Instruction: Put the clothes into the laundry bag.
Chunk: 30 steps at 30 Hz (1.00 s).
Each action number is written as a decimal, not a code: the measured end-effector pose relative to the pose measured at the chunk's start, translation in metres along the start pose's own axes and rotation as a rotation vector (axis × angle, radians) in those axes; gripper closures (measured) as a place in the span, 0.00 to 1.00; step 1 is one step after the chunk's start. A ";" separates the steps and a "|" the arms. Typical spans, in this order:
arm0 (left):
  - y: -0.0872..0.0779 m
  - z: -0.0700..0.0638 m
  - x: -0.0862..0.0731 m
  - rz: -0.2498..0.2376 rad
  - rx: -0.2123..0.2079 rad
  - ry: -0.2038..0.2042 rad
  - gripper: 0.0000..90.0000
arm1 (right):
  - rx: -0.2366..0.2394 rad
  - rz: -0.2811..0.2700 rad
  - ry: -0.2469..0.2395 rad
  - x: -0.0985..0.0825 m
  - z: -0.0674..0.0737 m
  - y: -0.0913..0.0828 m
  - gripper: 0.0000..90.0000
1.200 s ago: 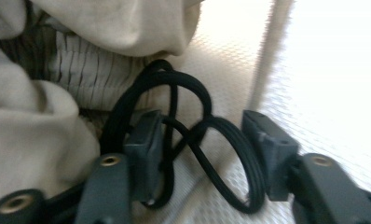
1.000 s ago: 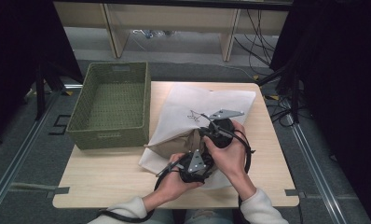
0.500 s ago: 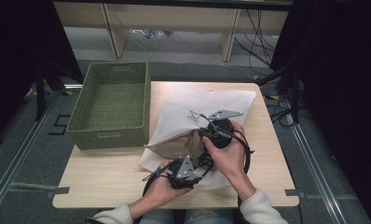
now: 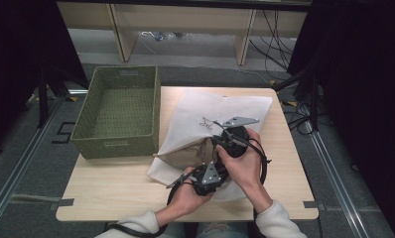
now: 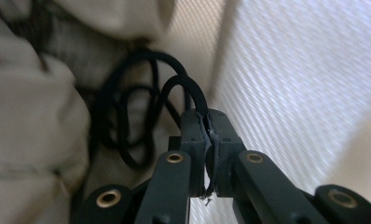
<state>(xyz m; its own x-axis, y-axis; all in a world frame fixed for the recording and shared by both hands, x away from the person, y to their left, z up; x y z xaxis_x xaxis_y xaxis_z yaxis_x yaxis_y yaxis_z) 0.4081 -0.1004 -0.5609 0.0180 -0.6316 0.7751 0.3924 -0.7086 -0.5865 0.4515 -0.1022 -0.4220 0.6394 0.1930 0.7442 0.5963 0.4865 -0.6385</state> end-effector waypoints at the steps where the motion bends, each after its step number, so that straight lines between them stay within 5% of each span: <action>1: 0.004 0.002 0.002 -0.002 -0.002 -0.001 0.95 | -0.001 0.003 0.009 0.000 0.001 0.000 0.98; 3: 0.012 0.006 0.004 -0.006 0.008 0.003 0.95 | 0.002 -0.005 -0.007 0.001 -0.001 0.000 0.98; 4: 0.016 0.002 0.009 -0.036 -0.006 -0.039 0.95 | -0.001 -0.008 -0.012 0.001 -0.001 0.000 0.98; 5: 0.020 0.003 0.009 -0.034 0.006 -0.006 0.95 | -0.004 -0.006 -0.023 0.001 -0.003 0.000 0.98; 8: 0.025 0.004 0.012 -0.037 0.020 0.009 0.94 | -0.004 -0.002 0.009 0.001 -0.002 -0.001 0.98; 11: 0.031 0.005 0.014 -0.062 0.036 -0.019 0.89 | -0.002 -0.005 -0.007 0.001 -0.002 0.000 0.98; 12: 0.030 0.007 0.010 -0.028 0.031 -0.002 0.86 | -0.004 -0.009 -0.027 0.001 -0.003 0.000 0.98; 13: 0.030 0.005 0.011 -0.043 0.027 -0.034 0.82 | -0.005 -0.005 -0.012 0.001 -0.002 -0.001 0.98; 15: 0.023 0.005 0.006 -0.010 -0.010 -0.022 0.76 | -0.007 -0.009 0.019 0.001 -0.001 -0.001 0.98; 17: 0.019 0.002 0.008 -0.042 -0.021 -0.061 0.69 | -0.010 -0.014 0.016 0.002 -0.002 -0.001 0.98; 21: 0.003 -0.001 0.006 -0.045 -0.020 -0.029 0.64 | -0.006 0.001 0.008 0.000 -0.001 -0.001 0.98; 22: -0.002 -0.002 0.003 -0.025 -0.025 0.004 0.64 | -0.007 0.002 0.007 0.000 -0.001 -0.001 0.98; 30: -0.003 -0.008 0.008 -0.052 -0.037 0.021 0.80 | -0.004 0.002 -0.001 0.000 -0.001 0.000 0.98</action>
<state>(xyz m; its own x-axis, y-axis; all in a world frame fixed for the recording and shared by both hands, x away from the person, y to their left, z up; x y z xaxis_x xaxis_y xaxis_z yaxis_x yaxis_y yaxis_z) 0.3994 -0.1059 -0.5550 -0.0209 -0.5999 0.7998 0.3577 -0.7515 -0.5544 0.4521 -0.1028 -0.4223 0.6400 0.1954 0.7431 0.5967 0.4828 -0.6409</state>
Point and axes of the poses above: each handheld gripper's, and its own axes: y roughly forward along the jaws, x roughly out of its top, z roughly to its left, the point moved 10 cm from there along y, roughly forward along the jaws, and after that the axes turned 11 degrees about y, right-handed, at the moved point
